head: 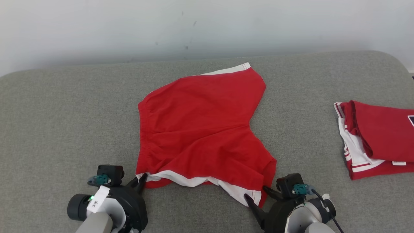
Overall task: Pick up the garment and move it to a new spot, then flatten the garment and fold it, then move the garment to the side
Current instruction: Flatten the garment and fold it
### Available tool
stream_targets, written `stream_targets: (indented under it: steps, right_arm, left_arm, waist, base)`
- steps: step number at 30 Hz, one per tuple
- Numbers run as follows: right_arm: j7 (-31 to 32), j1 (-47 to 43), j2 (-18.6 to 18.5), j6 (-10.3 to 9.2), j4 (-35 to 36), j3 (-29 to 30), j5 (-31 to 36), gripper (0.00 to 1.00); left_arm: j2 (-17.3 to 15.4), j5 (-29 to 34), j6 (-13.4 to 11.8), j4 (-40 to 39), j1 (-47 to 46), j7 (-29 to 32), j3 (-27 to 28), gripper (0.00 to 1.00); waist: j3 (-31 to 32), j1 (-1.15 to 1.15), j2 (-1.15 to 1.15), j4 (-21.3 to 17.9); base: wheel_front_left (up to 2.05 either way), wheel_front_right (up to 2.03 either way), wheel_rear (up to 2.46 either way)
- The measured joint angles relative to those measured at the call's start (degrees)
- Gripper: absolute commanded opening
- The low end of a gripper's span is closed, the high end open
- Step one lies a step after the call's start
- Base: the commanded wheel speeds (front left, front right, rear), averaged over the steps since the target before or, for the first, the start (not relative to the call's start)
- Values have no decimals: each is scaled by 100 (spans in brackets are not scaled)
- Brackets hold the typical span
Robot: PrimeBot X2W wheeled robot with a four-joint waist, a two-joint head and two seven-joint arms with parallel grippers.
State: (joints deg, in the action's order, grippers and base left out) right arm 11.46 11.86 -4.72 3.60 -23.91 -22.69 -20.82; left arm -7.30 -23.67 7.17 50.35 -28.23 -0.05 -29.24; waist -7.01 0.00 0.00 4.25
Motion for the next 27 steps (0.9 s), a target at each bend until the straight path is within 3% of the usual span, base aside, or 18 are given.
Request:
stream_targets:
  steps: [5, 7, 12, 14, 15, 16, 21, 22, 23, 25, 27]
  right_arm:
    - [29, 1, 11, 1, -14, -43, -35, 100]
    - [49, 0, 11, 2, -14, -57, -37, 88]
    - [77, -111, 11, 27, 42, -114, -59, 77]
    - [99, -150, -5, 27, 80, -133, -59, 61]
    - [120, -183, -23, 29, 109, -146, -58, 61]
    - [122, -229, -38, 38, 140, -156, -58, 54]
    - [151, -460, -114, 44, 325, -183, -58, 47]
    - [167, -463, -114, 44, 338, -188, -58, 41]
    - [172, -460, -115, 44, 342, -198, -57, 25]
    - [199, -477, -135, 44, 364, -194, -57, 5]
    - [215, -492, -144, 43, 398, -196, -57, 0]
  left_arm:
    - [0, -5, 0, 33, -24, -27, -32, 0]
    - [0, -5, 0, 40, -25, -45, -42, 0]
    - [10, -8, 0, 80, -37, -55, -68, 0]
    - [12, -9, 0, 98, -42, -56, -78, 0]
    - [14, -9, 0, 108, -44, -57, -86, 0]
    - [18, -11, 0, 119, -47, -57, -91, 0]
    - [22, -53, 0, 166, -47, -104, -107, 0]
    - [16, -57, 0, 176, -46, -110, -104, 0]
    - [9, -69, 0, 186, -45, -121, -102, 0]
    - [12, -122, -1, 192, -45, -125, -119, 0]
    - [11, -156, -1, 202, -45, -125, -130, 0]
  waist:
    - [2, 0, 0, 0]
    - [4, 0, 0, 2]
    - [24, 0, 0, 12]
    - [36, 0, -1, 12]
    - [43, 0, 0, 11]
    - [53, 0, 0, 11]
    - [93, 0, 0, -7]
    - [99, 0, 0, -15]
    - [105, 0, 0, -28]
    - [117, 0, 0, -53]
    - [123, 0, 0, -65]
  base:
    - [0, 0, 0]
    - [0, 0, 0]
    - [0, 0, 0]
    - [0, 0, 0]
    - [0, 0, 0]
    - [0, 0, 0]
    - [0, 0, 0]
    - [0, 0, 0]
    - [0, 0, 0]
    - [0, 0, 0]
    - [0, 0, 0]
